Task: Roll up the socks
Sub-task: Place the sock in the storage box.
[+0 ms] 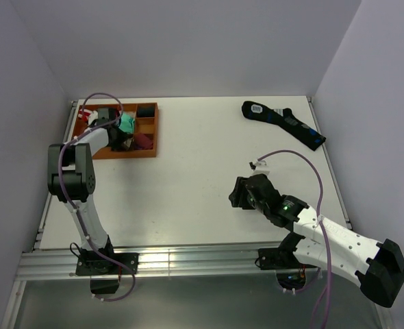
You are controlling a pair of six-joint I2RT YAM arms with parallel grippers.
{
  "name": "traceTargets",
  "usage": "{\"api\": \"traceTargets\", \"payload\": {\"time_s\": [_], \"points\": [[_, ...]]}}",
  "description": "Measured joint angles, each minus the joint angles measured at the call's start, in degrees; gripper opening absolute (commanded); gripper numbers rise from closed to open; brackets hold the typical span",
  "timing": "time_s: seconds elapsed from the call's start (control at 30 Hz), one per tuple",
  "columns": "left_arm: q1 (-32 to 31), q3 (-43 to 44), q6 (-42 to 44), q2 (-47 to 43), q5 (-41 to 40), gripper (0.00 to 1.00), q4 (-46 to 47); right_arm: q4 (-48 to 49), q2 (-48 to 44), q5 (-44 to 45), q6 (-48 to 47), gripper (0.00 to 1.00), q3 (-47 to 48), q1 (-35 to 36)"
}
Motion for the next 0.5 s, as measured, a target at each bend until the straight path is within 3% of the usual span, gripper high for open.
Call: {"api": "traceTargets", "payload": {"time_s": [0.5], "points": [[-2.12,10.49,-4.13,5.9,-7.06,0.0,-13.55,-1.49,-0.26,-0.57,0.09,0.59,0.0,0.0]]}}
